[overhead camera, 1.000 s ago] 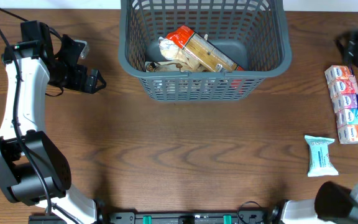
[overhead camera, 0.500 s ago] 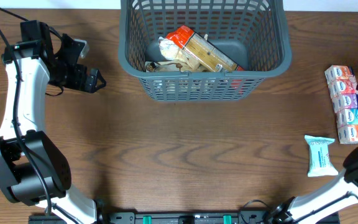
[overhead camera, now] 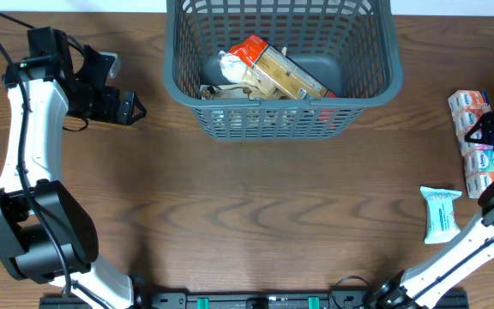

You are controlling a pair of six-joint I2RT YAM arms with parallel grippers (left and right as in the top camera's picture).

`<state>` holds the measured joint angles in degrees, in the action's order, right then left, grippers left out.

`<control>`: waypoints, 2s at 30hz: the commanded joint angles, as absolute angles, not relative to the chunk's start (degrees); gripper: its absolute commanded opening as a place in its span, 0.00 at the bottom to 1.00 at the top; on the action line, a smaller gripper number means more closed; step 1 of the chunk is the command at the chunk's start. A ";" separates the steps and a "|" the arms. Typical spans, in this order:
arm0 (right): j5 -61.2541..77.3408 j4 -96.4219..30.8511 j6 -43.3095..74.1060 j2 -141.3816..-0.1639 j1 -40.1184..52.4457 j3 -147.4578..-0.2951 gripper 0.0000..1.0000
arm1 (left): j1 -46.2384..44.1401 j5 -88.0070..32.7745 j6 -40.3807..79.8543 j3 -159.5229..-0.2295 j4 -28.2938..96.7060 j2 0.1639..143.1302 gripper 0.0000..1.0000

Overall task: Pack container
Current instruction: 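Move the right gripper to the Kleenex tissue stack and grasp it, then carry the tissue stack over the basket and lower it in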

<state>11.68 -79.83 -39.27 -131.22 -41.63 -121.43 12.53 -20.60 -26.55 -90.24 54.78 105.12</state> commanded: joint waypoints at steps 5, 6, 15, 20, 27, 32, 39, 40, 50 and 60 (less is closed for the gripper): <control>6.81 -73.30 -46.13 -132.27 -38.37 -121.49 0.99 | 12.38 -20.32 -23.33 -90.11 54.72 105.12 0.99; 6.83 -72.71 -46.13 -132.29 -38.26 -121.49 0.99 | 12.38 -20.32 -23.20 -90.11 54.70 105.12 0.98; 5.34 -71.26 -46.15 -133.16 -37.95 -121.38 0.99 | 12.40 -20.29 -23.18 -90.11 54.59 105.12 0.99; 5.39 -71.33 -45.91 -136.00 -37.93 -121.05 0.99 | 12.38 -20.29 -23.18 -90.11 54.30 105.12 0.99; 5.61 -71.11 -44.12 -141.91 -37.89 -121.05 0.99 | 12.38 -20.29 -22.68 -90.11 54.35 105.12 0.99; 8.05 -70.74 -40.36 -144.46 -37.82 -121.05 0.99 | 12.38 -20.29 -22.50 -90.11 54.37 105.12 0.99; 14.13 -70.98 -35.83 -143.17 -37.69 -121.08 0.62 | 12.38 -20.29 -21.89 -90.11 54.39 105.10 0.99; 14.46 -71.16 -35.57 -143.00 -37.60 -121.08 0.57 | 12.38 -20.29 -21.89 -90.11 54.39 105.10 0.99; 18.28 -72.75 -34.28 -134.15 -34.44 -122.17 0.02 | 12.38 -20.29 -21.93 -90.11 54.43 105.10 0.99; 18.46 -66.37 -25.32 -115.13 -26.46 -132.53 0.01 | 12.40 -20.29 -21.93 -90.11 55.22 105.10 0.99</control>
